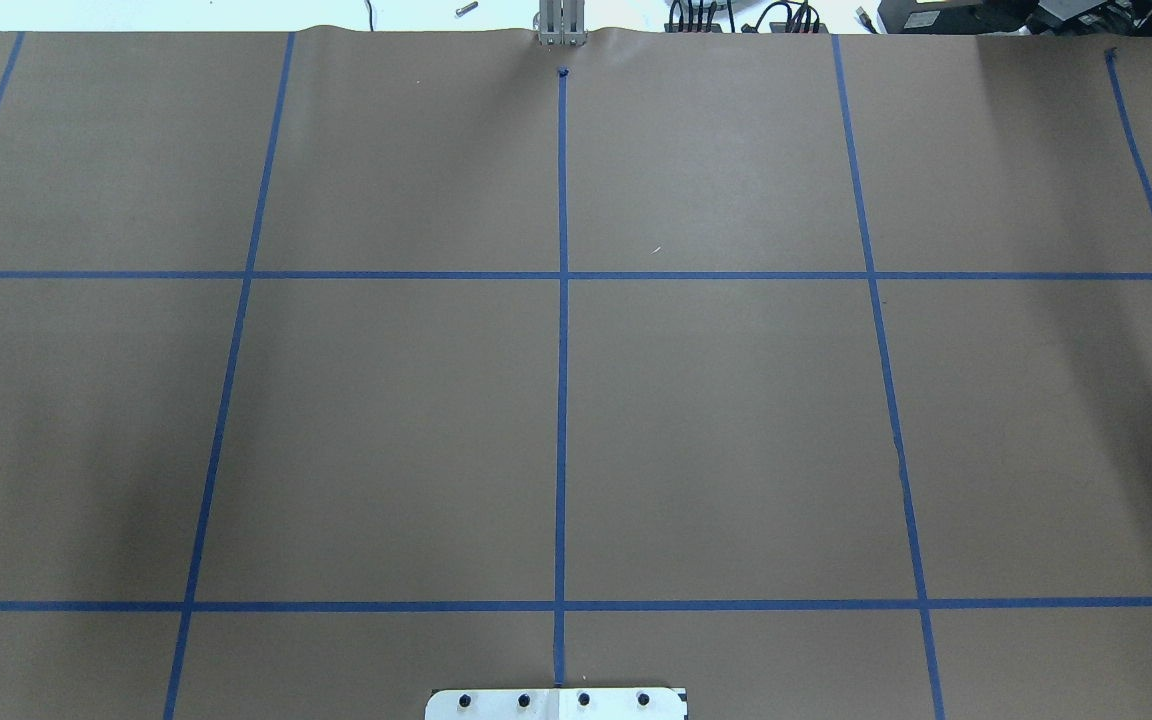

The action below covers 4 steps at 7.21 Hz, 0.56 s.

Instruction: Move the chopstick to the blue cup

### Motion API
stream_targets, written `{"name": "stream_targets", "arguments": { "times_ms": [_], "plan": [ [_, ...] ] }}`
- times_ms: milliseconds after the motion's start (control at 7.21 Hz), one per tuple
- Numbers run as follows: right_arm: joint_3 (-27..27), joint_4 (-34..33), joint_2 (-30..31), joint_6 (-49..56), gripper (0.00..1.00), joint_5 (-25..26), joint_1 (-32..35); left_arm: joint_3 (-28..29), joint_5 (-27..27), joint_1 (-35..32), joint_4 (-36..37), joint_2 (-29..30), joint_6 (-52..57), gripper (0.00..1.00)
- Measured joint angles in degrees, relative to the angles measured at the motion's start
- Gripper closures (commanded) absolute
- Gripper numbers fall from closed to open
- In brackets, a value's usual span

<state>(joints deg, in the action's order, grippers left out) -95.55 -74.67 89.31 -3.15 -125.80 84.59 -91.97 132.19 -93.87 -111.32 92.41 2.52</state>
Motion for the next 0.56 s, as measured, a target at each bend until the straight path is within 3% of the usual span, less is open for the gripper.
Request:
{"name": "stream_targets", "arguments": {
  "times_ms": [555],
  "plan": [
    [-2.5, -0.1, -1.8, -9.0, 0.0, -0.2, -0.3, 4.8, -0.3, 0.3, -7.7, 0.3, -0.2, 0.01]
  ]
}}
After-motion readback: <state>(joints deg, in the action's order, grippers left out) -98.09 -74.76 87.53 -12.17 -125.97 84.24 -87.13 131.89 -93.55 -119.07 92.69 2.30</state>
